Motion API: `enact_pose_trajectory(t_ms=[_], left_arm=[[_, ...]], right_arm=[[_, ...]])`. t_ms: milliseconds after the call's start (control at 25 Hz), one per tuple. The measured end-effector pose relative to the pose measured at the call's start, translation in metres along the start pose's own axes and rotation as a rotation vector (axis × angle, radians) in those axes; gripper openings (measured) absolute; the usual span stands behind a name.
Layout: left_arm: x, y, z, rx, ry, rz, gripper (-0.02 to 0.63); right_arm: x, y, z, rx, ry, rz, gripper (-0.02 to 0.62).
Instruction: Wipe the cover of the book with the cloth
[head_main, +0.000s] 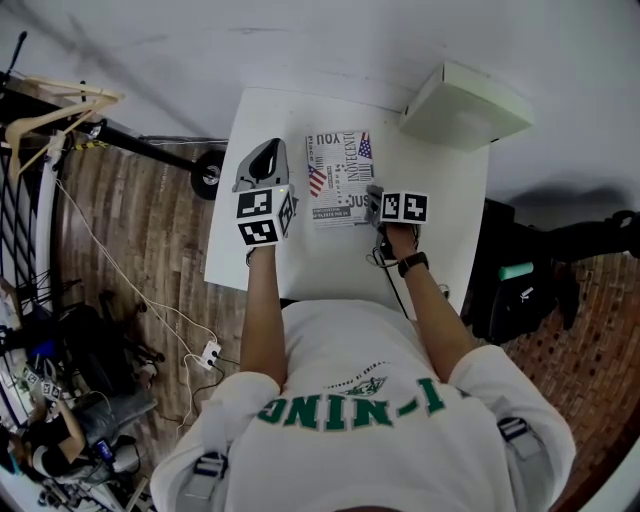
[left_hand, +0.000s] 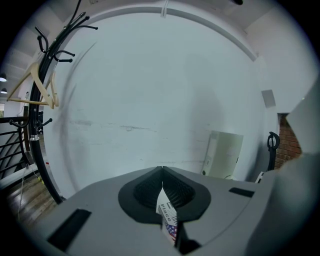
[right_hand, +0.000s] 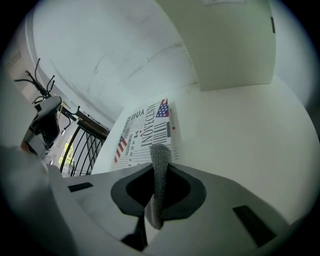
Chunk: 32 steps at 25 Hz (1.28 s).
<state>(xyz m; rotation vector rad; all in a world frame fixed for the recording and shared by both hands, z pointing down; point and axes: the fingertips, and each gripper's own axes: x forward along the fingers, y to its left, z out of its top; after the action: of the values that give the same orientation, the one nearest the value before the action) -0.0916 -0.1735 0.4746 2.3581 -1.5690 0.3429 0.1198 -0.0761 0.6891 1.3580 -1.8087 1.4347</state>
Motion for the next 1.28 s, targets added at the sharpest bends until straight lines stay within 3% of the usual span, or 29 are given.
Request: enact_pose_trajectory(t_ms=[320,440,640,1080,1280], left_arm=[[-0.007,-0.006,-0.001,0.013,0.005,0.007,0.012],[-0.011,-0.001,-0.002,0.011,0.005,0.025,0.012],[-0.019,0.01,-0.003,0.002,0.001,0.049,0.012],[-0.016,-0.005,-0.003,0.005,-0.003,0.014,0.012],[-0.017,-0.008,-0.001,0.007,-0.009,0.005,0.012]], right_arm=[[0.038,0.125,-0.04,-0.187,0.126,0.24,0.032],[0.055,0.144,-0.059,-0.236,0.174,0.253,0.032],[0.051,0.128,-0.058,-0.213,0.168,0.22,0.031],[-0.002,0.015,-0.026,-0.018,0.007,0.073,0.031],[-0.014,-0.007,-0.021,0.03,-0.026,0.031,0.031]])
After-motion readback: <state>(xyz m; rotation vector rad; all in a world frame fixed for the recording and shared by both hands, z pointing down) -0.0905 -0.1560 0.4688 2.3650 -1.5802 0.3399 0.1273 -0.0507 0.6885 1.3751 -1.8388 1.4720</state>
